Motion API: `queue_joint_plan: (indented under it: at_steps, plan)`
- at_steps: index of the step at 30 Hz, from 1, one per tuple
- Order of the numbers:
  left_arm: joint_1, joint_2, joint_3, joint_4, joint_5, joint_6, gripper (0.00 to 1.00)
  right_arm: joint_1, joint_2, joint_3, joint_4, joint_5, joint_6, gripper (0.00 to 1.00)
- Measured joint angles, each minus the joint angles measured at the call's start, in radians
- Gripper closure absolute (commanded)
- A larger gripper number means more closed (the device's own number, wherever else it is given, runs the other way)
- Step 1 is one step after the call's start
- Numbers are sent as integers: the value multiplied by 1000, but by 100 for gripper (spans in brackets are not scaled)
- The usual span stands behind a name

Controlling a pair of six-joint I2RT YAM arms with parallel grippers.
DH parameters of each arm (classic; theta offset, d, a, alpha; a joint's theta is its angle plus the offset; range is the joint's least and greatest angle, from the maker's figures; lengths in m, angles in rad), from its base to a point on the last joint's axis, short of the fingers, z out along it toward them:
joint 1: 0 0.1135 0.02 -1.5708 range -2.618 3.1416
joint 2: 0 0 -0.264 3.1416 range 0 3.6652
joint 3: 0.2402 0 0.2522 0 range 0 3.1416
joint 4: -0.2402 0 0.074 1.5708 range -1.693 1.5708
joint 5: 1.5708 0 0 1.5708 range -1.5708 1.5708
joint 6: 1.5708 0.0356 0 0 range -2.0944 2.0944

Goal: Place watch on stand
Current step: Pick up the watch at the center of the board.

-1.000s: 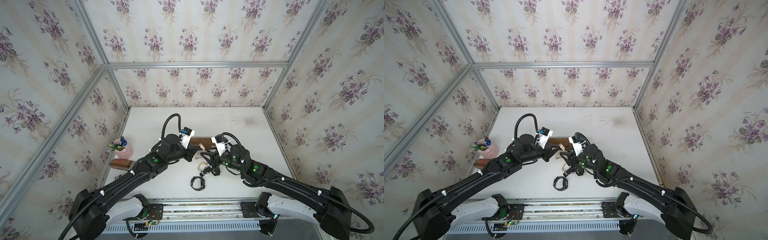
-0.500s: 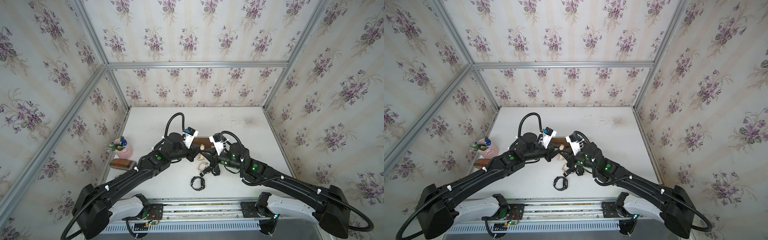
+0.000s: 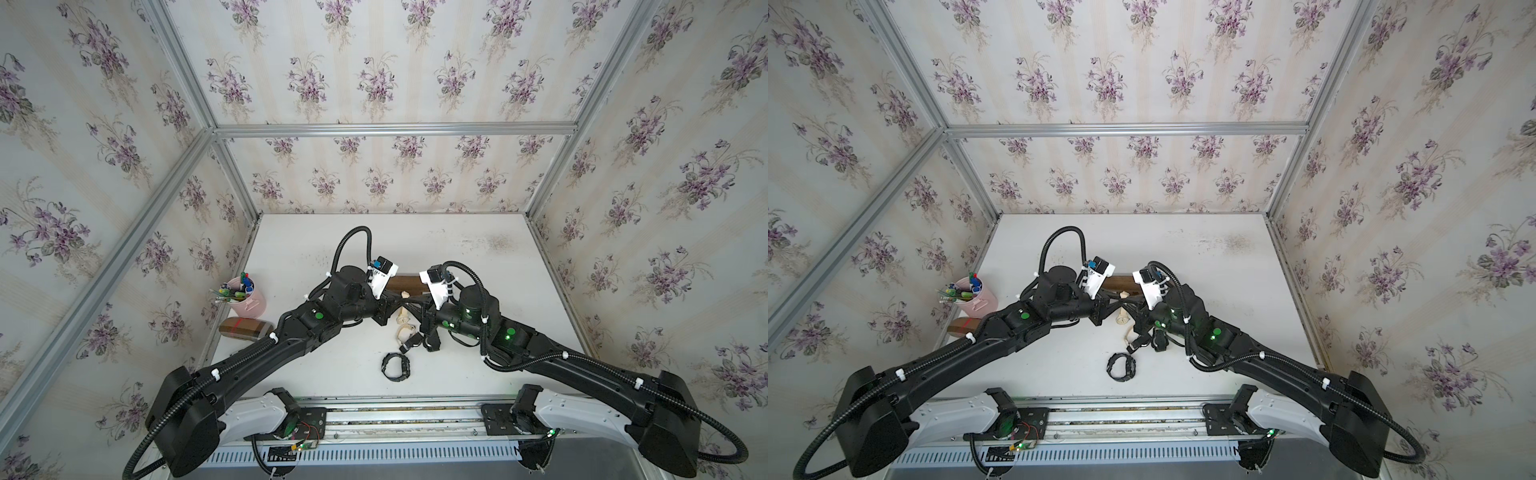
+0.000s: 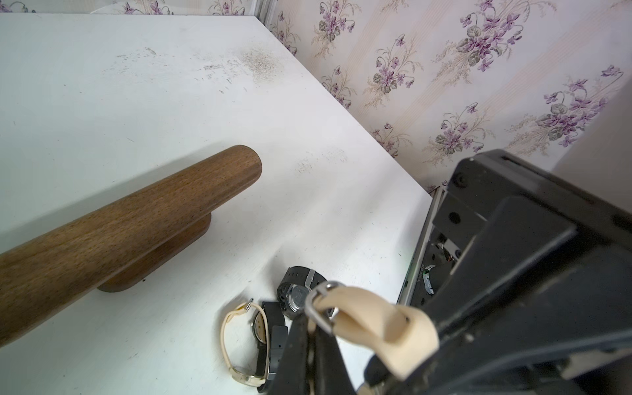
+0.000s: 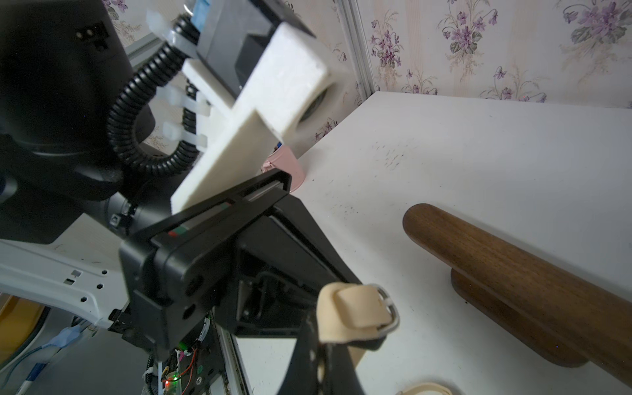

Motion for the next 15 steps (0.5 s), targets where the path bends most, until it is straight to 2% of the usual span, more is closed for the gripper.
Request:
queue_joint_plan:
  at_steps: [3,5,8,11,15]
  plan:
    - [0,-2,-3,-3,-8,13,63,0,-8,0,0,16,6,100]
    - [-1,-7,-11,-15,-39,14,50,0,-19,-2,0,34,11,100]
    - [0,-32,-35,-34,-87,21,35,0,-38,-7,-2,85,35,100]
    - [-3,-73,-83,-29,-130,34,26,0,-51,-6,-2,137,61,100]
    - [-48,-110,-141,-19,-169,82,23,0,-50,10,-9,187,112,100]
